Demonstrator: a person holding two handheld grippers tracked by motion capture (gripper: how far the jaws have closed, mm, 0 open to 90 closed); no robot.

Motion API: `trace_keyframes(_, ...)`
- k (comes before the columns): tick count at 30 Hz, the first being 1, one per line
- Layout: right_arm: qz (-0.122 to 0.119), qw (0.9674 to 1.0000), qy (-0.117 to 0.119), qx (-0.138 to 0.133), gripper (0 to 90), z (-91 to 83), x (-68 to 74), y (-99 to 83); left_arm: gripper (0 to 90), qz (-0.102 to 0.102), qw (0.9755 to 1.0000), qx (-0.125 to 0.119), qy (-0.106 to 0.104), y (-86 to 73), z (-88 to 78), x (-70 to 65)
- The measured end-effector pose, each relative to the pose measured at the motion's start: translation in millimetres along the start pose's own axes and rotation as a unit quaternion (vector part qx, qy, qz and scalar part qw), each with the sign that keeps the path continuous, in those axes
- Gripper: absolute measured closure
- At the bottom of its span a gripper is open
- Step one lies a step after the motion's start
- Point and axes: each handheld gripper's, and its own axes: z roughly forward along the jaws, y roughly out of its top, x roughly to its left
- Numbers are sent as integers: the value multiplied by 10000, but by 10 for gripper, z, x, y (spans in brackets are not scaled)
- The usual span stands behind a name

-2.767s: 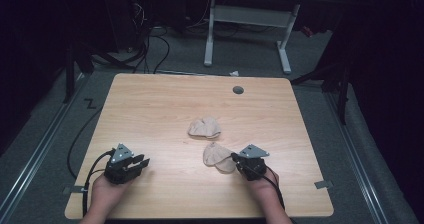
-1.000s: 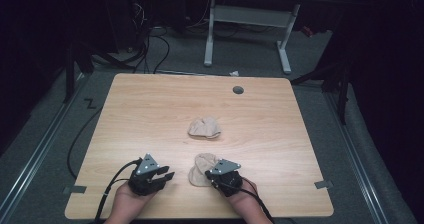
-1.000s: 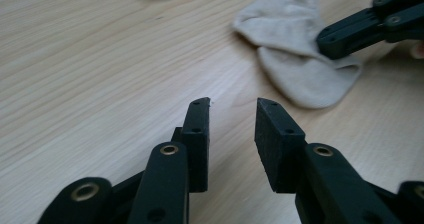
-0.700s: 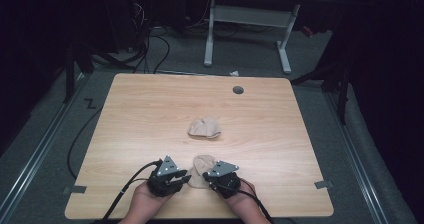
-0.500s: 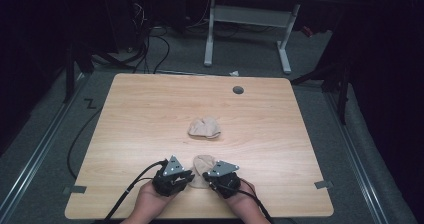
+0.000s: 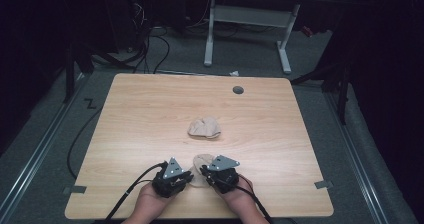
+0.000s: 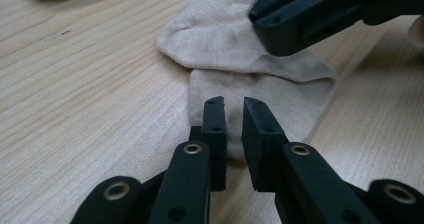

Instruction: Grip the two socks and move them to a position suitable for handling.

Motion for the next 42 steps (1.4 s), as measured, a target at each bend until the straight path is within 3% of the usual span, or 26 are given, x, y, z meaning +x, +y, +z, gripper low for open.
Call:
trace_keyframes(4, 13, 9999, -128, 59, 679, 133, 32, 57, 796, 8, 10000, -5, 9, -2, 0, -4)
trace_keyframes(8, -104, 9991, -281, 301, 665, 229, 31, 48, 787, 32, 10000, -1, 7, -3, -1, -8)
trace_keyframes(10, -118, 9988, -303, 372, 714, 250, 23, 31, 786, 44, 10000, 0, 10, -2, 0, -12)
trace_keyframes(12, -103, 9987, -335, 360, 828, 231, 24, 24, 786, 72, 10000, 4, 43, -2, 0, -19)
trace_keyframes(18, 8, 9988, -489, 53, 854, 27, -40, -2, 788, 107, 9999, 0, 74, -3, 2, -30)
trace_keyframes(24, 229, 9974, -674, -75, 852, -319, -144, -216, 788, 100, 9999, -1, 70, -3, 1, -28)
trace_keyframes(29, 586, 9945, -864, -22, 821, -558, -293, -445, 787, 139, 9999, 12, 95, -2, 1, -35)
trace_keyframes(34, 723, 9902, -1175, -204, 821, -709, -381, -486, 786, 139, 9999, 12, 95, -2, 1, -35)
trace_keyframes(37, 631, 9910, -1169, -187, 852, -654, -418, -432, 785, 145, 9998, 6, 101, -2, 1, -36)
trace_keyframes(42, 637, 9933, -925, 253, 876, -398, -528, -393, 784, 132, 9999, 5, 107, -5, -3, -35)
